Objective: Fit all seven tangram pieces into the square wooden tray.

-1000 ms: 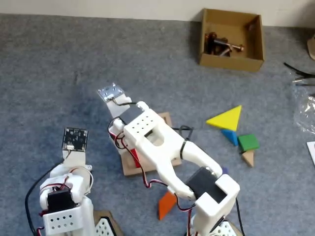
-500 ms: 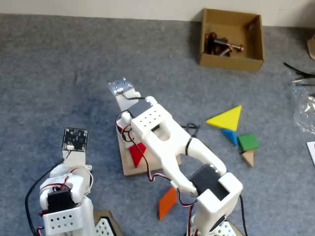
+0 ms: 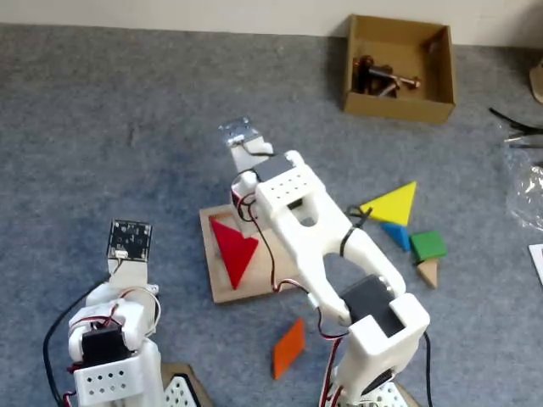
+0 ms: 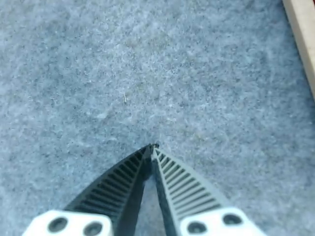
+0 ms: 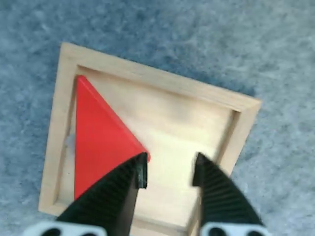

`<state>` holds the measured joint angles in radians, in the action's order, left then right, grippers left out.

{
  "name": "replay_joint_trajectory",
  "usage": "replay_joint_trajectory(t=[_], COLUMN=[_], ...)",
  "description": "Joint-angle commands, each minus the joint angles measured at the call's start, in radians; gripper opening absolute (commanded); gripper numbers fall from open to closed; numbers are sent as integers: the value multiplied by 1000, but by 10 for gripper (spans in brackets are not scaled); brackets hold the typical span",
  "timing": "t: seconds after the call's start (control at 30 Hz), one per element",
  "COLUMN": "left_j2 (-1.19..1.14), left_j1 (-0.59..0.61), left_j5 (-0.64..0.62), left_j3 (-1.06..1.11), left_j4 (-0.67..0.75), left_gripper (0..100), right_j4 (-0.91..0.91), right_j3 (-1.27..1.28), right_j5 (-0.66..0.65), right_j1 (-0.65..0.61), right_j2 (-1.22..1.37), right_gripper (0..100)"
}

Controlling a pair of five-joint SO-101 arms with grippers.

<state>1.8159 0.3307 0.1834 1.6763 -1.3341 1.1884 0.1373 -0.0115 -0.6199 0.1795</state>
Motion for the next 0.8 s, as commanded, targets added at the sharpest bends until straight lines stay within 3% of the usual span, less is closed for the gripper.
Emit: replay_joint_trajectory(t=[0.0,0.53,0.77], left_j2=[5,5,5], left_j1=[16,18,18], left_j5=[-5,-5,-5], left_j3=[19,19,19], left_j4=[-2,-2,-2], left_gripper=[5,5,5], right_j4=[-21,-116,-137], right_j3=[15,156,162], right_j5=[-11,-11,-11], right_j1=[18,18,-42], right_j2=[-5,-7,-5], right_gripper=[29,9,9])
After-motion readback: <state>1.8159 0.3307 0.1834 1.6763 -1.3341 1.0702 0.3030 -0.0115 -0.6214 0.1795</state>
